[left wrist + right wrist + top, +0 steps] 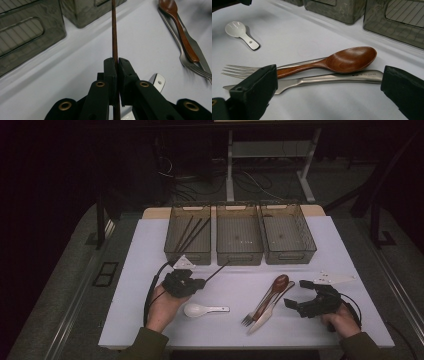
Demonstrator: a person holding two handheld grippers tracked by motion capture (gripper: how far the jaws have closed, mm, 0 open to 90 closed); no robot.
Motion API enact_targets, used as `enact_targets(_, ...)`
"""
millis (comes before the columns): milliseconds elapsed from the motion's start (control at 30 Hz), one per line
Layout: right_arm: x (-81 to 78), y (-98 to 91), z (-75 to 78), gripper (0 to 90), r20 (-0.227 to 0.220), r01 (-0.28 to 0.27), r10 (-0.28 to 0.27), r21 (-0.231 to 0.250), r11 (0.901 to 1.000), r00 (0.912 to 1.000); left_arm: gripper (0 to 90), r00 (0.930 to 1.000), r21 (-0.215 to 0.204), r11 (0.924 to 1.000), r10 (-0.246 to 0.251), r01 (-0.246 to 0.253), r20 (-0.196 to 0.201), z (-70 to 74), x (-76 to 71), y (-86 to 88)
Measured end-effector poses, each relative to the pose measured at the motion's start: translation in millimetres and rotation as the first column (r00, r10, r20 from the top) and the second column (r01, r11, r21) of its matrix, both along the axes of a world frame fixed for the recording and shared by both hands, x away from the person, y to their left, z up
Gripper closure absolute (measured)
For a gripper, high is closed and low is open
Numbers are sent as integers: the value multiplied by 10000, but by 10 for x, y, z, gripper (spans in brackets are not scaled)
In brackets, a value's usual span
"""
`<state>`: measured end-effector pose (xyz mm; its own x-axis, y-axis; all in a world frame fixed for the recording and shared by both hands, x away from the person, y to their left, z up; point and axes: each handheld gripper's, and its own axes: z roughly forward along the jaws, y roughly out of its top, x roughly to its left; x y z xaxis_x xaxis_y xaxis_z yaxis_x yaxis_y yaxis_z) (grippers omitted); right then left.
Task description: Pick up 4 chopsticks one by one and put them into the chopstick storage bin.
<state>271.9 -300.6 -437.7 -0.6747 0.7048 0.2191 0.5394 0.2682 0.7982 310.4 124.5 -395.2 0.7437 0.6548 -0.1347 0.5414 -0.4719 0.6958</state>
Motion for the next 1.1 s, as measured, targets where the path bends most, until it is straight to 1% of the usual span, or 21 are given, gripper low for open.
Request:
enact_targets(467,5,-2,-3,8,10,51,-51,16,10000,10000,845,9987,-408,9984,404,-391,317,103,55,226)
enact_targets(733,3,-8,0,8,9,94,-94,45,9999,10000,845,9983,-382,9987,364,-347,461,131,128,256)
enact_targets(967,4,-12,-1,8,-7,88,-88,19,10000,10000,845,9980,-130,9995,310,-303,556,171,232,293)
enact_targets(1033,5,-14,-1,8,-13,105,-105,28,9999,9999,846,9976,-124,9992,399,-393,562,186,264,312)
enact_targets(1100,7,-13,-2,8,-24,103,-103,26,9999,9999,845,9973,-224,9987,468,-456,573,200,295,332)
